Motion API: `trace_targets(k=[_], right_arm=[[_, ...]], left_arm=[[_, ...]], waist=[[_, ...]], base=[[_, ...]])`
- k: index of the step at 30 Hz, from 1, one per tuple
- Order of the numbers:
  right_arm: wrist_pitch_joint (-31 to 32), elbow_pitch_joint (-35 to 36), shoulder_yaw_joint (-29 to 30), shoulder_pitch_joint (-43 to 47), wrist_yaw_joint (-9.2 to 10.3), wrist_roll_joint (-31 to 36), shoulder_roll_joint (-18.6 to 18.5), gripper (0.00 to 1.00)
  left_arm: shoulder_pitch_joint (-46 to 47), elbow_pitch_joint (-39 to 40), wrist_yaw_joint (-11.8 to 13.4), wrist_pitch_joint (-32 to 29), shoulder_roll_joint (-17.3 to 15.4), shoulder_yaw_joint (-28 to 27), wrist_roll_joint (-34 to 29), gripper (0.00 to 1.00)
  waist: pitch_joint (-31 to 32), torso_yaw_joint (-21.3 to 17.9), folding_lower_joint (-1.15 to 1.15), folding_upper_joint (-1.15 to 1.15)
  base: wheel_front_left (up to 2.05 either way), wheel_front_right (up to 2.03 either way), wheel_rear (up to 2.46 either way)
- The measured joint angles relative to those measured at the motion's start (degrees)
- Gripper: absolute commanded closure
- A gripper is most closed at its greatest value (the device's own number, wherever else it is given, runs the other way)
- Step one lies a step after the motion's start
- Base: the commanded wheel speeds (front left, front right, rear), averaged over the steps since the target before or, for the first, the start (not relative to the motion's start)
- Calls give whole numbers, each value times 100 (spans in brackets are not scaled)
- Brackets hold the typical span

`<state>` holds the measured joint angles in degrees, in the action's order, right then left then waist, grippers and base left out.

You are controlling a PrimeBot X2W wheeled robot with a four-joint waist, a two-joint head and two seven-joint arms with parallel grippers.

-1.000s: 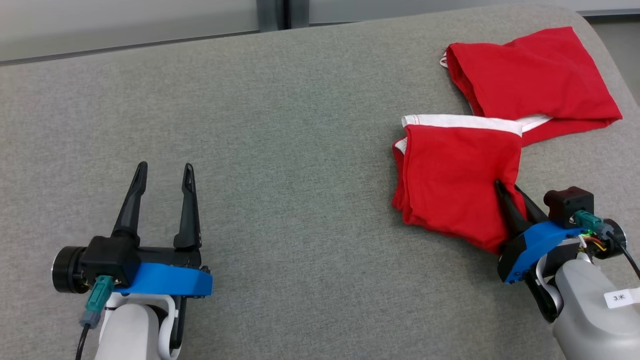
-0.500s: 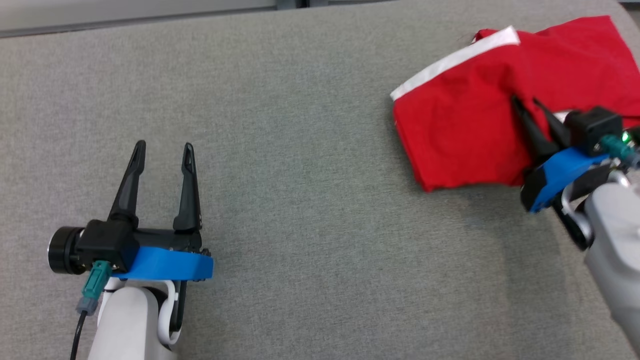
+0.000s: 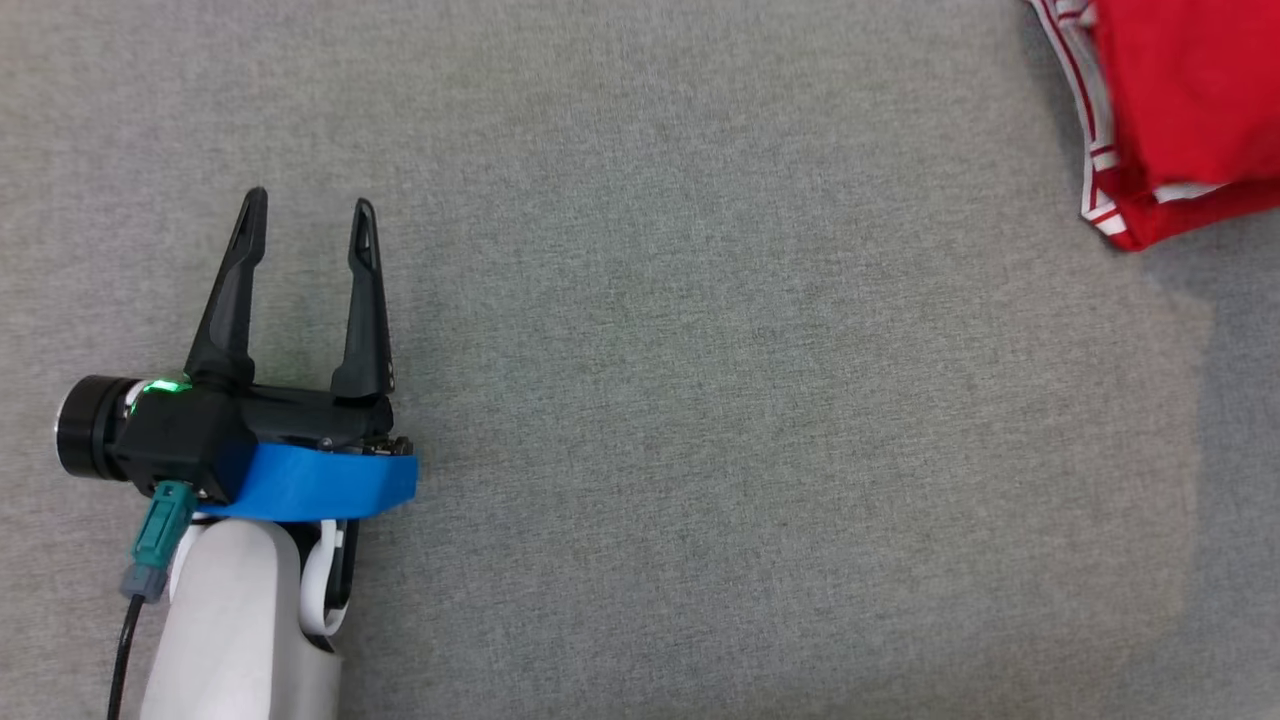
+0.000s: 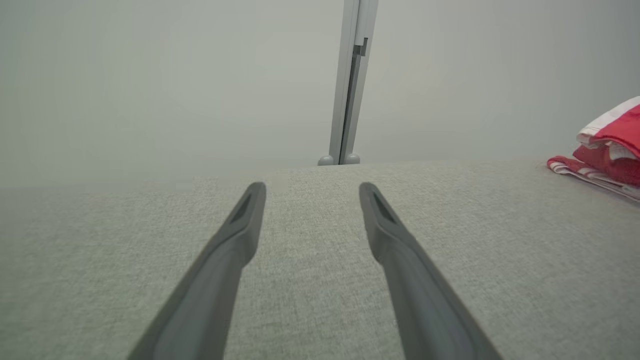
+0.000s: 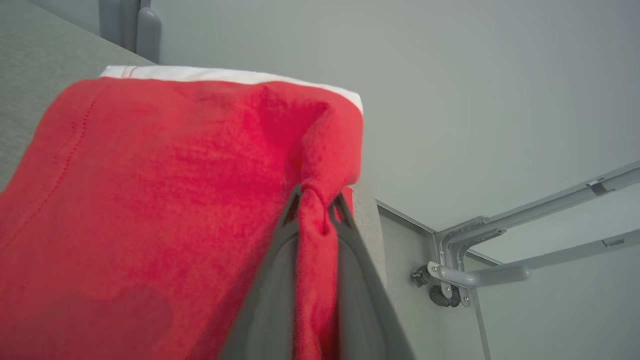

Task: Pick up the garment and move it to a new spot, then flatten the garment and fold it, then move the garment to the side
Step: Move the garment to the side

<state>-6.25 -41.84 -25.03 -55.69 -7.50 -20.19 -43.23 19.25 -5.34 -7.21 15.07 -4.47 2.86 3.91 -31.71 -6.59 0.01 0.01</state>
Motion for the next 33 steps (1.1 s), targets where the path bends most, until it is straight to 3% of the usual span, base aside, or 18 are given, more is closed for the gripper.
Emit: trace_targets(k=[6, 13, 14, 15, 16, 26, 33], right_arm=[[342, -170, -191, -338, -1, -174, -436, 100], [490, -615, -304, -701, -1, -204, -410, 98], [493, -683, -335, -758, -1, -180, -361, 61], [491, -746, -350, -805, 0, -145, -307, 38], [476, -810, -366, -854, -1, -91, -243, 0], [-74, -1539, -294, -1025, 0, 153, 69, 0], [-704, -1595, -229, -937, 0, 268, 584, 0]], left_arm=[[119, 171, -16, -1, -58, 141, -40, 0], [179, 298, -18, 0, -83, 188, -37, 0], [180, 310, -16, 0, -89, 191, -37, 0], [181, 320, -18, 0, -92, 189, -36, 0], [183, 325, -18, 0, -97, 187, -36, 0], [87, 198, -18, -1, -76, 100, 59, 0], [-238, 82, -13, -1, -20, -77, 135, 0]], waist=[[-237, -22, 0, 0], [-347, -21, -1, 0], [-363, -24, -1, 0], [-374, -27, -1, 0], [-381, -33, 0, 0], [-34, 19, -1, 0], [547, 92, -2, -1]], base=[[0, 0, 0], [0, 0, 0], [0, 0, 0], [0, 0, 0], [0, 0, 0], [0, 0, 0], [0, 0, 0]])
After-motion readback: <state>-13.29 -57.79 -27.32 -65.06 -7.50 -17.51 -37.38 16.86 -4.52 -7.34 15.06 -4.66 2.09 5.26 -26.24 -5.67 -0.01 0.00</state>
